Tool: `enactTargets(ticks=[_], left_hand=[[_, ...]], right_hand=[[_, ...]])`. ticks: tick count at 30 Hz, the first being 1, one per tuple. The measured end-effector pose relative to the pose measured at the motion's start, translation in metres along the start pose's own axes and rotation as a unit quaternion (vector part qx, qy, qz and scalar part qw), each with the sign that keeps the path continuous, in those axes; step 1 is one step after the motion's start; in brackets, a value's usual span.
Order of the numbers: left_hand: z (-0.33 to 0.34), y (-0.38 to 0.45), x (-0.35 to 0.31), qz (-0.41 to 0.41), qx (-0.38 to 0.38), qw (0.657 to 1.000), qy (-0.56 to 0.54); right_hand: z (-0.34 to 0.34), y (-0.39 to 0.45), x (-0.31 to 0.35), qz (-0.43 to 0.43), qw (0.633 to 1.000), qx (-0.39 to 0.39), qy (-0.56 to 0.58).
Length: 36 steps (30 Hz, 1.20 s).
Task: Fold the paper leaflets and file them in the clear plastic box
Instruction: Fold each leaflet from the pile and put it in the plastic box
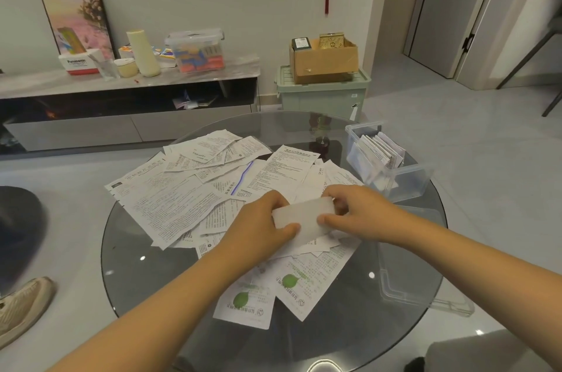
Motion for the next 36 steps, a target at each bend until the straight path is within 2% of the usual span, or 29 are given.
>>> enactTargets(ticks=[6, 10, 14, 20, 26, 33, 36], left_hand=[[0.008, 0.003, 0.005, -0.006, 0.017, 0.999, 0.038], [0.008, 0.004, 0.003, 0.047, 0.009, 0.991, 0.122], [0.016, 0.0, -0.002, 0.1, 0.054, 0.971, 0.21], [0.014, -0.003, -0.005, 0.111, 0.056, 0.97, 0.207], [0.007, -0.003, -0.007, 0.084, 0.028, 0.987, 0.132], [-0.005, 0.0, -0.002, 0.028, -0.038, 0.999, 0.01], [-0.011, 0.001, -0.004, 0.031, -0.071, 0.996, -0.049]], right_hand=[[0.012, 0.008, -0.003, 0.025, 1.0, -0.016, -0.009], [0.013, 0.01, 0.003, -0.032, 0.993, -0.032, -0.108], [0.022, 0.006, 0.013, -0.105, 0.967, 0.019, -0.232], [0.025, 0.003, 0.011, -0.094, 0.967, 0.039, -0.234], [0.015, -0.001, 0.014, -0.074, 0.982, -0.018, -0.174], [0.006, -0.005, 0.023, -0.08, 0.968, -0.102, -0.214], [-0.008, -0.004, 0.018, -0.041, 0.983, -0.124, -0.129]])
Point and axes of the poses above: each hand's wrist, its own y-axis towards the middle knuckle, its own z-axis out of the palm, x = y × z, the point moved 7 cm from there along y, towards the middle knuckle, and after that the axes turned 2 degrees about -x, right-handed, at the moved point
